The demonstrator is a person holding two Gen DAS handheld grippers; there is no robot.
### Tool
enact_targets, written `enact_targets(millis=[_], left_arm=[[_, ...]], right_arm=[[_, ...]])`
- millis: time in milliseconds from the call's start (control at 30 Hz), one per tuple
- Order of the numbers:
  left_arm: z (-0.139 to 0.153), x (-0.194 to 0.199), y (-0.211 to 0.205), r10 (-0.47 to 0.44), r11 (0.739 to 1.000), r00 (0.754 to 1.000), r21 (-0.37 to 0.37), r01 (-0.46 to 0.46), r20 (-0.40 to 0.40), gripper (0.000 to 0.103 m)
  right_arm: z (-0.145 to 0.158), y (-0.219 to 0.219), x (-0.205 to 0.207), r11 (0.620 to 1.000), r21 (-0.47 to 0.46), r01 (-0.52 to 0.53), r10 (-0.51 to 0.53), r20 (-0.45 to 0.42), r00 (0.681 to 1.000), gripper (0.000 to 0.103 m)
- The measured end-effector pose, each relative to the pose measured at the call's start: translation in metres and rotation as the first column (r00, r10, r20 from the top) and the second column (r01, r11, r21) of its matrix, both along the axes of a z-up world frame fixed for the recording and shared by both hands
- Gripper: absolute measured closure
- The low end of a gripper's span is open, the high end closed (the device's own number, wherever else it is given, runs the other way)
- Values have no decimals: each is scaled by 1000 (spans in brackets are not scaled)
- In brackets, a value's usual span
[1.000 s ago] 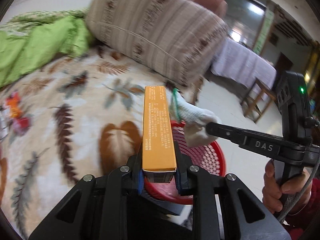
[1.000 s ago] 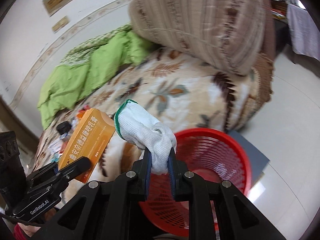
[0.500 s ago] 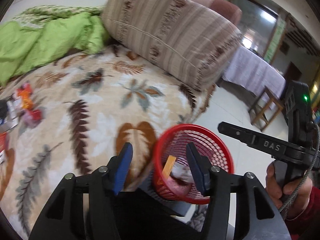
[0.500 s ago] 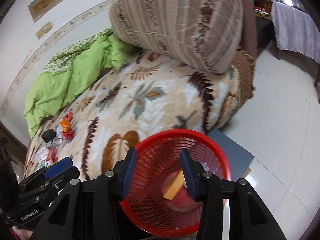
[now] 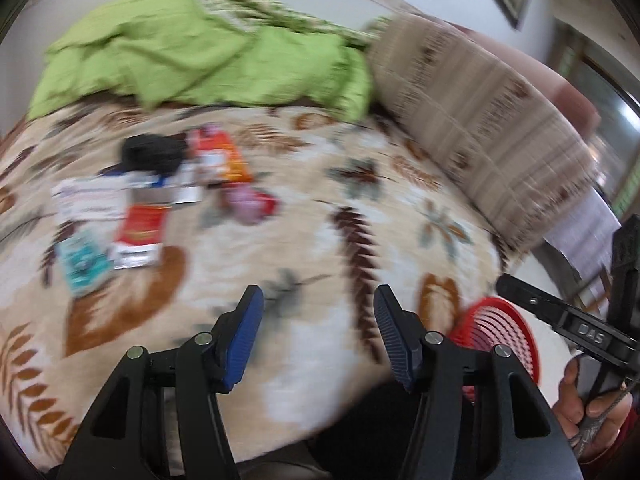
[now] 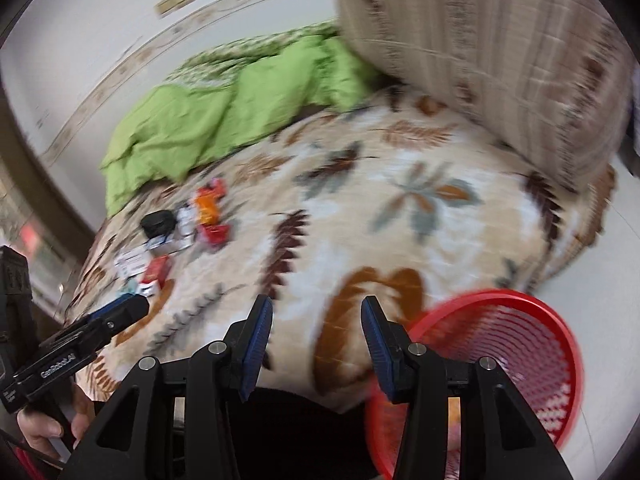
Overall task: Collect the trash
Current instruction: 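Move both open tools back over the items on the bed, then grasp the blue cartoon packet with the left tool while the right tool grasps the red box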
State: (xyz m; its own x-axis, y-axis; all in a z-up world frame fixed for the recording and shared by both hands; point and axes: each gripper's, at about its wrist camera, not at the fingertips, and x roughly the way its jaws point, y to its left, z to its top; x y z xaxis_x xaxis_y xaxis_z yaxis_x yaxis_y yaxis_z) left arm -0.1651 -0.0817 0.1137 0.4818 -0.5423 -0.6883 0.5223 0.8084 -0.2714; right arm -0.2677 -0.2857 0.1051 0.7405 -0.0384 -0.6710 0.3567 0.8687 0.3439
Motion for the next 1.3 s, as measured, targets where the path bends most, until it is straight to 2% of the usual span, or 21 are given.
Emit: enact_targets(millis=[100,200,300,367,433,500,667,767,867,900,933,967,1033,1300], left_arm=[[-5,16,37,101,995,995,10,-101,-6,46],[-11,32,74,210,978,977,9,-210,-27,46],[-18,49,112,330,944,943,10,-330,-52,43],[-25,64,133,419,908,906,29,-418,-64,38],[-35,80,145,464,886,880,36,-463,-104,37],[-46,95,149,475,879,868,25,-477,-147,36],[-69,131,146,522,851,827,73,-519,-208,36],[-81,144,134,539,842,819,135,-522,-197,36],[-86,149,127,538,839,833,182,-513,-131,36],[-85,150,127,536,837,836,196,-511,-113,40],[-86,151,127,536,834,839,214,-509,-92,51],[-85,152,130,540,830,838,218,-513,-85,57],[-83,151,140,545,829,834,200,-522,-85,61],[-79,147,168,585,806,806,168,-568,-84,65]], right_arm=[[1,23,27,997,-14,-71,71,4,997,49],[-5,48,55,989,0,-146,146,-8,989,49],[-11,72,83,978,9,-208,209,-23,978,49],[-15,87,99,969,12,-245,245,-35,969,49],[-19,102,115,962,-1,-271,271,-43,962,48],[-23,109,125,959,3,-282,282,-48,958,46],[-30,119,143,957,26,-290,291,-55,955,41],[-30,119,150,960,24,-280,281,-61,958,40],[-32,117,159,963,36,-267,269,-71,961,36],[-33,117,164,963,41,-265,268,-76,961,35],[-34,117,169,964,48,-262,265,-78,961,35],[-36,118,176,964,58,-258,262,-82,962,35],[-39,124,189,962,78,-261,268,-93,959,34],[-63,162,259,953,98,-286,300,-175,938,32]])
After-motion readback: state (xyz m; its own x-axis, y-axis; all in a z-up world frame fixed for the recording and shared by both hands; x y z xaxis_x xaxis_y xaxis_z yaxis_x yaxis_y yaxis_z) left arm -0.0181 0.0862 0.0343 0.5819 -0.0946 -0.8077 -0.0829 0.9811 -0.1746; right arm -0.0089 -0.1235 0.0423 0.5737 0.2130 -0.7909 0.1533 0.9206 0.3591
